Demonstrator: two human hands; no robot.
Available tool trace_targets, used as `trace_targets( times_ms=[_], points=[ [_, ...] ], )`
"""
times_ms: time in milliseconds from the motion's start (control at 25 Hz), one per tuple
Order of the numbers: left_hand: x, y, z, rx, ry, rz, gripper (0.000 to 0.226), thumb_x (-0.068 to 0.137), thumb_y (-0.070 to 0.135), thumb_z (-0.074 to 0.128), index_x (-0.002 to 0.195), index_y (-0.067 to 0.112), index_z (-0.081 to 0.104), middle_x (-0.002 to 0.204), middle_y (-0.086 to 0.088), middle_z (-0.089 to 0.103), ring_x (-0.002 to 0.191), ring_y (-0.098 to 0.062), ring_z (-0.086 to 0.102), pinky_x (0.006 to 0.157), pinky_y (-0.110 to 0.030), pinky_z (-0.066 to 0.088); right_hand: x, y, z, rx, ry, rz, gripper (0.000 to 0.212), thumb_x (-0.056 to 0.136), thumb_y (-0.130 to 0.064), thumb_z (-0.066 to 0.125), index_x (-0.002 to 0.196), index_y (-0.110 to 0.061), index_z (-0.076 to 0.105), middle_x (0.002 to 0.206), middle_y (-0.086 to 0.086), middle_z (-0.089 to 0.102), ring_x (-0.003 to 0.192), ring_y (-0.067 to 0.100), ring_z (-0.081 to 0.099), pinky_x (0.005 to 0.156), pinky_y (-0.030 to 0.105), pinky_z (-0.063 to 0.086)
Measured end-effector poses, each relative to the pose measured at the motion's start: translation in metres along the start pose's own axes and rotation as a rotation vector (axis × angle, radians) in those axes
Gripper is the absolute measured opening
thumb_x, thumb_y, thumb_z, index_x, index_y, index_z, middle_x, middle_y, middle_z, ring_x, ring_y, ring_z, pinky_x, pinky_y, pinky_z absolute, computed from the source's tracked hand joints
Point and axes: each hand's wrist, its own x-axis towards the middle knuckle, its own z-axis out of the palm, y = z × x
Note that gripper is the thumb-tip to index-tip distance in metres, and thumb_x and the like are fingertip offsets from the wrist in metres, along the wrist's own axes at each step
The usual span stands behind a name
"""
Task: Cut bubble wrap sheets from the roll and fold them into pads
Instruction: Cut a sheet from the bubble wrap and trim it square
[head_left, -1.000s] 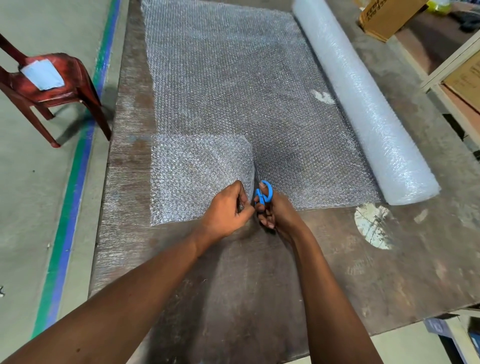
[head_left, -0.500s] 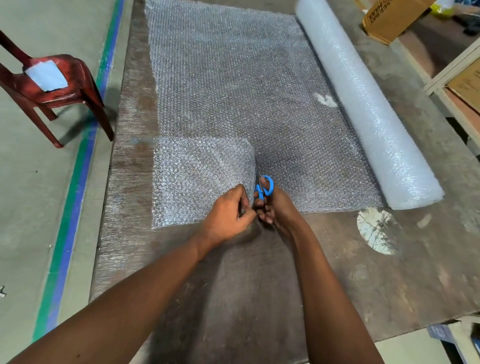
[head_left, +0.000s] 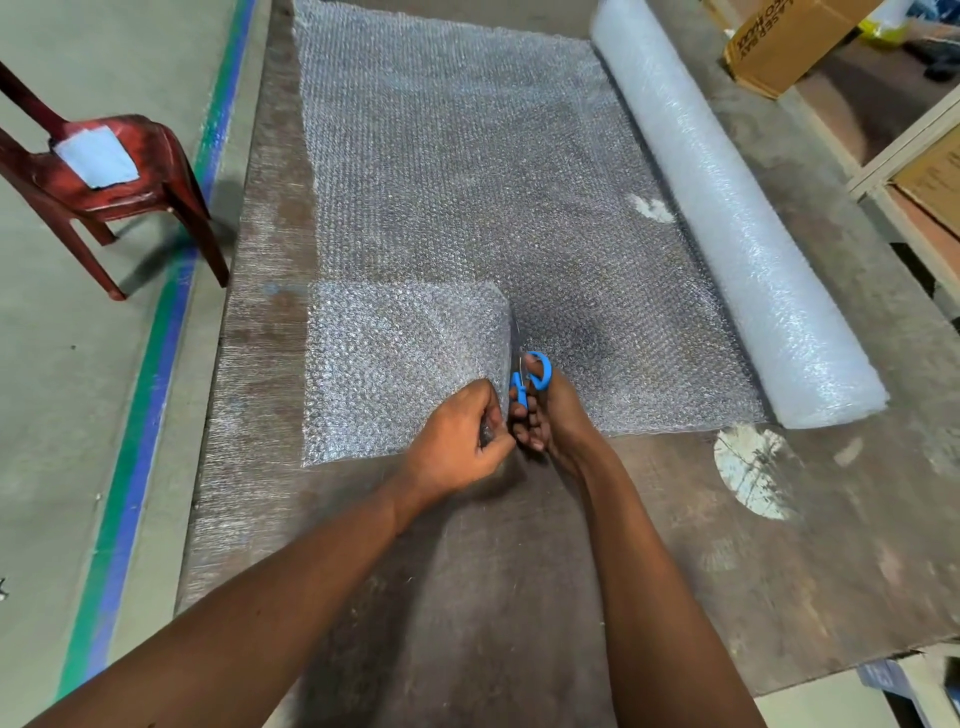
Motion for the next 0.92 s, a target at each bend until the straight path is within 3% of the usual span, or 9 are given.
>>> trace_targets(
  times_ms=[120, 360, 520, 720, 920],
  points=[
    [0.002, 0.002, 0.000, 0.057, 0.029, 0.083, 0.017, 0.082, 0.032, 0.060, 0.086, 0.020, 0.048, 0.085, 0.005, 0.048, 0.077, -0.010, 0.042, 0.072, -0.022, 0.031, 0.006, -0.005, 0.001, 0.014, 0.001, -0.004, 0.056, 0.105, -0.063, 0.045, 0.077, -0.017, 0.061, 0.062, 0.000, 0.053, 0.042, 0.016, 0.044, 0.037, 0.021, 0.027],
    [0.005, -0.002, -0.001, -0.035, 0.071, 0.113, 0.014, 0.078, 0.022, 0.062, 0.084, 0.011, 0.056, 0.109, -0.007, 0.051, 0.106, -0.024, 0.054, 0.092, -0.039, 0.048, 0.015, -0.003, -0.001, -0.031, -0.008, -0.045, 0.044, 0.108, -0.055, 0.049, 0.090, -0.016, 0.060, 0.064, -0.003, 0.052, 0.045, 0.014, 0.040, 0.037, 0.022, 0.021],
    [0.006, -0.002, -0.002, -0.053, 0.073, 0.116, 0.013, 0.078, 0.021, 0.061, 0.084, 0.012, 0.054, 0.106, -0.007, 0.052, 0.103, -0.024, 0.054, 0.090, -0.036, 0.048, 0.016, 0.001, -0.004, -0.068, 0.001, -0.052, 0.041, 0.108, -0.050, 0.049, 0.089, -0.016, 0.062, 0.065, -0.001, 0.053, 0.047, 0.016, 0.042, 0.039, 0.024, 0.022],
    [0.006, -0.001, -0.002, -0.078, 0.110, 0.129, 0.009, 0.077, 0.016, 0.058, 0.081, 0.009, 0.053, 0.098, -0.007, 0.050, 0.095, -0.023, 0.052, 0.084, -0.032, 0.046, 0.015, -0.012, -0.002, -0.036, -0.045, 0.035, 0.059, 0.104, -0.067, 0.042, 0.078, -0.017, 0.059, 0.060, -0.002, 0.052, 0.039, 0.015, 0.045, 0.037, 0.022, 0.025],
    [0.007, 0.000, -0.004, -0.079, 0.093, 0.134, 0.006, 0.080, 0.013, 0.053, 0.080, 0.011, 0.047, 0.094, -0.007, 0.047, 0.088, -0.022, 0.047, 0.078, -0.028, 0.039, 0.023, -0.021, -0.002, -0.060, -0.048, 0.012, 0.056, 0.104, -0.067, 0.045, 0.084, -0.017, 0.060, 0.062, -0.003, 0.054, 0.041, 0.013, 0.047, 0.035, 0.021, 0.029]
  ],
)
